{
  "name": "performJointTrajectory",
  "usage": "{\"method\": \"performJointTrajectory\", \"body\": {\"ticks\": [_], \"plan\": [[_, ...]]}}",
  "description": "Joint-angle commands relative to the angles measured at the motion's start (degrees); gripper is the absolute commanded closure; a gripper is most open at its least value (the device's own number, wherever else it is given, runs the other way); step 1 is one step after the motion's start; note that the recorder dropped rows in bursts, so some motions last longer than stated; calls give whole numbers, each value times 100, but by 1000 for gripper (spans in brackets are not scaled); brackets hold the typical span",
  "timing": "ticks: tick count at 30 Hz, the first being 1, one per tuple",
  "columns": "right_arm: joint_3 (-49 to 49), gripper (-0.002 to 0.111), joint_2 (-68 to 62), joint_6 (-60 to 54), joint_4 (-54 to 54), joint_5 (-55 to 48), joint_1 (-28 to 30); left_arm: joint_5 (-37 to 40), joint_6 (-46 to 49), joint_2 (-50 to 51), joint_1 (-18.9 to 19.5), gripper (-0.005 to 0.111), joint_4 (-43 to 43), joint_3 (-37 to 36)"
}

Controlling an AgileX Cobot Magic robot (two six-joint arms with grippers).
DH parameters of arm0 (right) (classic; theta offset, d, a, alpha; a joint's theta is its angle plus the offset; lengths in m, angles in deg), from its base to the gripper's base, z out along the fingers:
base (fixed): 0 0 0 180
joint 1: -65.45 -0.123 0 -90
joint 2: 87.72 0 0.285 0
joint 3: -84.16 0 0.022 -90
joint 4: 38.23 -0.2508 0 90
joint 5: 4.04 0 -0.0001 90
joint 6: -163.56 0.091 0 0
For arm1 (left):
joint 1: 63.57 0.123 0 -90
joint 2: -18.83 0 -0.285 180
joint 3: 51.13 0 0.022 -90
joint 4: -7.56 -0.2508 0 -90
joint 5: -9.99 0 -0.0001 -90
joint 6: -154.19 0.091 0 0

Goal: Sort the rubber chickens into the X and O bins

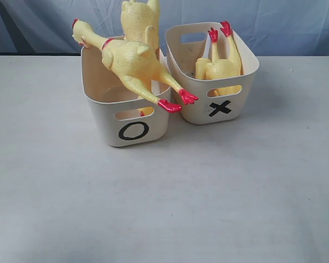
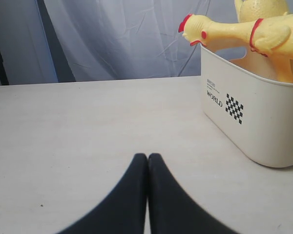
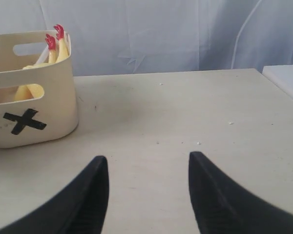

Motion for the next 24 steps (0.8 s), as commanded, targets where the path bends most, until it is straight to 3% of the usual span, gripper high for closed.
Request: {"method": "performJointTrajectory", "body": {"ticks": [1, 10, 24], "plan": [[-6, 60, 32, -222, -20, 10, 20, -76, -19, -19, -17, 107, 0, 32], [-6, 60, 32, -946, -125, -2, 20, -76, -19, -19, -17, 107, 0, 32], [-6, 60, 32, -969, -531, -121, 20, -76, -19, -19, -17, 107, 0, 32]]}}
